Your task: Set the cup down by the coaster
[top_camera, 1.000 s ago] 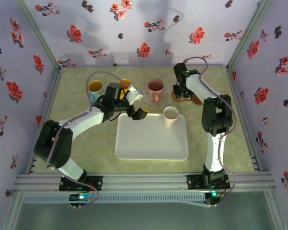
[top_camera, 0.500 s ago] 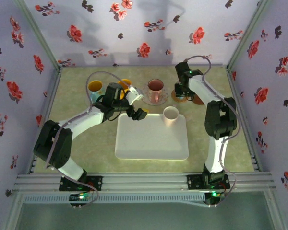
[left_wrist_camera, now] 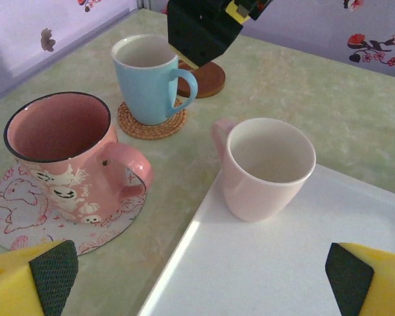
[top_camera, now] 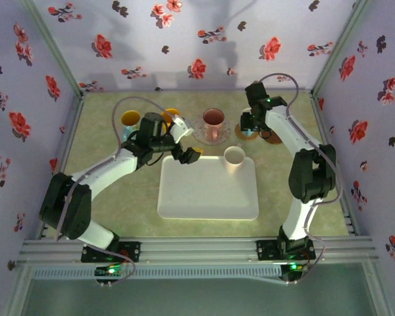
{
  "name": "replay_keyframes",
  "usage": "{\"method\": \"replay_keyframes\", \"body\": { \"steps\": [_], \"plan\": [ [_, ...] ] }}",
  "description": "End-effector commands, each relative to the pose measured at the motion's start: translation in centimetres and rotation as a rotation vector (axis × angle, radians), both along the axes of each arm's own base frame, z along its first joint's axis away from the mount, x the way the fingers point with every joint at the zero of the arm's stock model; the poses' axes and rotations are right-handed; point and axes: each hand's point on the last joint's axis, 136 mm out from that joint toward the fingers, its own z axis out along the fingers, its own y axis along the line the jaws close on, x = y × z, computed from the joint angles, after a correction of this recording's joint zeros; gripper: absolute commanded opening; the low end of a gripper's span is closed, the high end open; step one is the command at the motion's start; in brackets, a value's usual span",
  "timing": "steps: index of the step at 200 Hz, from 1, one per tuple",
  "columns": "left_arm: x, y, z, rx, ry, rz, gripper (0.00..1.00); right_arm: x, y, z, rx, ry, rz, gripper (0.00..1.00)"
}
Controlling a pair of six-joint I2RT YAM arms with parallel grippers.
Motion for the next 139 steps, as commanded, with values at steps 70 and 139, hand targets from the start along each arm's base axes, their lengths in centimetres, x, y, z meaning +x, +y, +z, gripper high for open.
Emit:
{"method": "replay_keyframes", "body": {
  "steps": [70, 139],
  "plan": [
    [-1.8, 1.7, 0.7, -0.019, -0.018, 0.028, 1.0, -5.4, 2.2, 3.2, 0.177, -0.052, 0.04, 1.0],
    [-2.2, 2.0, 0.3, -0.028, -0.007, 0.04, 1.0, -8.3, 6.8, 2.1, 0.397, -0.005, 0.19, 1.0]
  ]
}}
